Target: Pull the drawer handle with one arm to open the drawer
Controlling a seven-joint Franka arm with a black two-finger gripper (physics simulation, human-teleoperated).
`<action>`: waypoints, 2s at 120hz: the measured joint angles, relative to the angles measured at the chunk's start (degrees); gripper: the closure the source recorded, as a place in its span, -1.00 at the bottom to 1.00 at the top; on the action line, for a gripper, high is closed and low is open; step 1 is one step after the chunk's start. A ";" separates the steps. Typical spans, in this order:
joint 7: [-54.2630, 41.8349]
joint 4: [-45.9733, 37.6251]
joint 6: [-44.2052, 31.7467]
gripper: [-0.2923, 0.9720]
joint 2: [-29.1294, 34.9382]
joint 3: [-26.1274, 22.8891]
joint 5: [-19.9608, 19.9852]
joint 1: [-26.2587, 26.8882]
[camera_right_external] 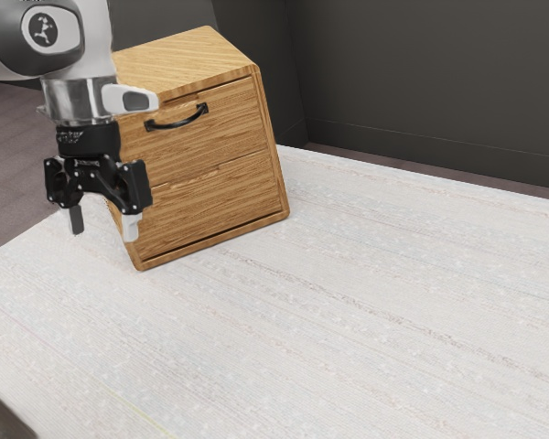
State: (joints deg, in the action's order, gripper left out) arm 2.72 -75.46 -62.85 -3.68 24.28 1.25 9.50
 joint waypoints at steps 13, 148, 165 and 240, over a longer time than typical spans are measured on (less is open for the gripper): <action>0.55 -0.38 -6.28 -0.54 0.02 0.74 0.98 1.29; -15.98 5.59 -52.76 -0.54 -4.51 -0.28 12.22 1.42; -19.19 4.41 -50.32 -0.53 -3.57 4.63 11.05 1.86; -9.84 6.84 -40.48 -0.54 -6.09 -1.41 10.63 1.37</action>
State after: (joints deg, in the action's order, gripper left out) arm -7.12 -68.62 -103.33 -9.77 22.86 11.88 10.87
